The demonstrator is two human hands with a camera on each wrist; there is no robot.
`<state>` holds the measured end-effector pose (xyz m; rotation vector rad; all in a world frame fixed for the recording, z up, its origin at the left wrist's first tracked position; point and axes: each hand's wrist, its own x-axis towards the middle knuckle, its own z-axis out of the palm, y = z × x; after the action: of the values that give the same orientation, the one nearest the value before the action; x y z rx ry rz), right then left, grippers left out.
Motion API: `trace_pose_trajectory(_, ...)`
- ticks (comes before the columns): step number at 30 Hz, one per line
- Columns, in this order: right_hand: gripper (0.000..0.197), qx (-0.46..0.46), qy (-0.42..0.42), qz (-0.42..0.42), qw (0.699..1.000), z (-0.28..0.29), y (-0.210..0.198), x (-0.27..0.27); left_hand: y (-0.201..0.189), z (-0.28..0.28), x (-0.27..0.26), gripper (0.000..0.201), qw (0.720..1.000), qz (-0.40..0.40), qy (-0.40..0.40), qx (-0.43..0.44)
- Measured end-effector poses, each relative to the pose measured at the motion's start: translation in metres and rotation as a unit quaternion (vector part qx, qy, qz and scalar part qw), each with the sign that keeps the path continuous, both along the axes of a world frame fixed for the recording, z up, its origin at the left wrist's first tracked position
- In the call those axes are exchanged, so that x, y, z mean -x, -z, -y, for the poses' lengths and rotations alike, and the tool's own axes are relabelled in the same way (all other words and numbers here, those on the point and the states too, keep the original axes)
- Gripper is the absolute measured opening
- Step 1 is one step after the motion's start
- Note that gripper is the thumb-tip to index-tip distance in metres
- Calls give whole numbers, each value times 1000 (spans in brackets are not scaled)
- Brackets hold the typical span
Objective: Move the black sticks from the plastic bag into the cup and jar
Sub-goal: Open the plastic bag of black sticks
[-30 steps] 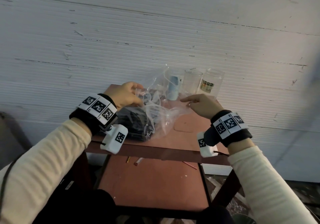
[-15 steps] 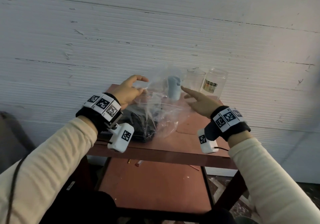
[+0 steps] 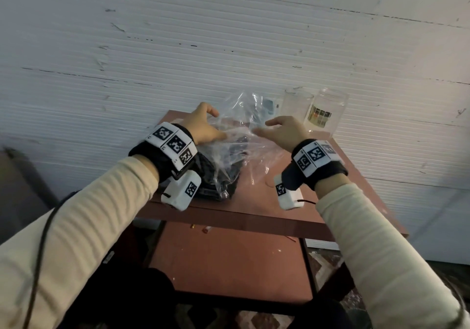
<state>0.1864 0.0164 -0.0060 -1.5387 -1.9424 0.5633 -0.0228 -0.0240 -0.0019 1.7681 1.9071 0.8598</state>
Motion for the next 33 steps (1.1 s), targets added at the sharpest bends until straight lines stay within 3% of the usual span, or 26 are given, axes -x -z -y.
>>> trace_pose_trajectory(2,57,32,8,82,996,-1,-3,8,0,-3,-1,54,999,-36,-4,12)
trace_pose_trajectory(4,40,52,6,150,987,-10,-1,13,1,-6,2,48,998,-59,-3,22)
trace_pose_trajectory(6,23,49,17,159,986,-17,2,15,2,-11,6,43,997,-70,-10,4)
trace_pose_trajectory(11,19,38,-3,139,990,-21,8,9,2,-17,18,33,996,-87,-9,-36)
trace_pose_trajectory(17,22,-72,-18,209,975,-22,15,-10,-1,-17,28,23,995,-55,20,-83)
trace_pose_trajectory(22,14,-36,-77,138,987,-20,17,-16,-1,-14,34,26,997,-36,60,-18)
trace_pose_trajectory(25,27,-6,-96,105,990,-24,20,-20,3,-13,33,29,996,-41,80,10)
trace_pose_trajectory(30,29,35,-71,-51,996,-30,21,-26,0,-9,17,37,991,23,132,-22)
trace_pose_trajectory(33,24,39,-74,-169,982,-28,13,-30,-6,-10,10,36,989,62,126,-41)
